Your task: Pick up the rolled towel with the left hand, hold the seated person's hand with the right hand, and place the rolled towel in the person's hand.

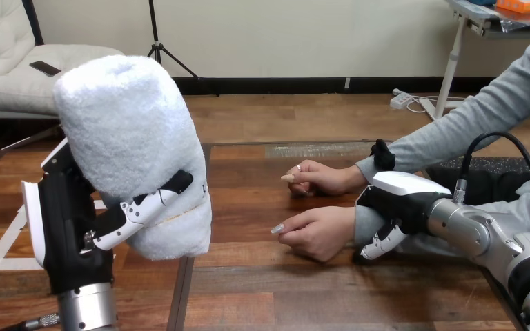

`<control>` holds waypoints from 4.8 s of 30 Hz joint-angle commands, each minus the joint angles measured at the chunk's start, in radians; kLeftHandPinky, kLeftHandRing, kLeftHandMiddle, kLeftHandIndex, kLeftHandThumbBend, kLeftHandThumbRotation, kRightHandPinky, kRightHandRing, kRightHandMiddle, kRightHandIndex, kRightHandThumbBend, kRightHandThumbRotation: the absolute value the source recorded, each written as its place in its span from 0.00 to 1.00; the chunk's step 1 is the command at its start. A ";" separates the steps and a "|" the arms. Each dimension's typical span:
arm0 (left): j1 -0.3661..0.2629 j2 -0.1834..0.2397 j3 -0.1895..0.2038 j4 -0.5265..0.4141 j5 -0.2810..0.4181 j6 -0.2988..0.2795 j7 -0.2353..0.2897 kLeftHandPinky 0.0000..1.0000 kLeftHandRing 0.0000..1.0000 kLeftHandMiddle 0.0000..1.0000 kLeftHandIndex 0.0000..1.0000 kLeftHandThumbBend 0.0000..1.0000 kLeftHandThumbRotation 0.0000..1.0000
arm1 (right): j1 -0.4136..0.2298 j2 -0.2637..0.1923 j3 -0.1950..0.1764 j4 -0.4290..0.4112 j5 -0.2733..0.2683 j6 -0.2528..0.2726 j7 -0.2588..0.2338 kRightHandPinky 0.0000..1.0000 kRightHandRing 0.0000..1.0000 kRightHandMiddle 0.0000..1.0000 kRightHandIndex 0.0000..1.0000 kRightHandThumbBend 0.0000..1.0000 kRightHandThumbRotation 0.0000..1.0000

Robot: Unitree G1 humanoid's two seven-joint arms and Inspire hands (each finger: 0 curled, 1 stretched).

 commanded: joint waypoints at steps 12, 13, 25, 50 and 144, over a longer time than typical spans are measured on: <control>-0.064 0.003 -0.003 -0.017 0.005 -0.025 -0.002 0.30 0.34 0.40 0.44 0.60 0.00 | 0.012 0.022 -0.022 0.013 0.035 -0.045 -0.043 0.24 0.28 0.33 0.35 0.54 0.23; -0.064 0.003 -0.003 -0.016 0.005 -0.025 -0.002 0.30 0.34 0.40 0.44 0.60 0.00 | 0.012 0.022 -0.023 0.013 0.036 -0.046 -0.044 0.23 0.27 0.33 0.34 0.54 0.24; -0.063 0.003 -0.003 -0.015 0.006 -0.026 -0.003 0.29 0.34 0.40 0.44 0.59 0.00 | 0.009 0.020 -0.030 0.012 0.051 -0.055 -0.046 0.18 0.23 0.28 0.29 0.51 0.25; -0.057 -0.001 -0.005 -0.013 0.005 -0.023 -0.005 0.29 0.34 0.41 0.44 0.59 0.00 | 0.009 0.008 -0.039 0.007 0.076 -0.082 -0.041 0.21 0.25 0.31 0.31 0.47 0.25; -0.468 0.084 -0.001 0.599 0.142 -0.152 0.141 0.29 0.33 0.38 0.41 0.55 0.00 | -0.010 -0.021 -0.080 -0.044 0.141 -0.196 0.002 0.17 0.21 0.26 0.27 0.50 0.21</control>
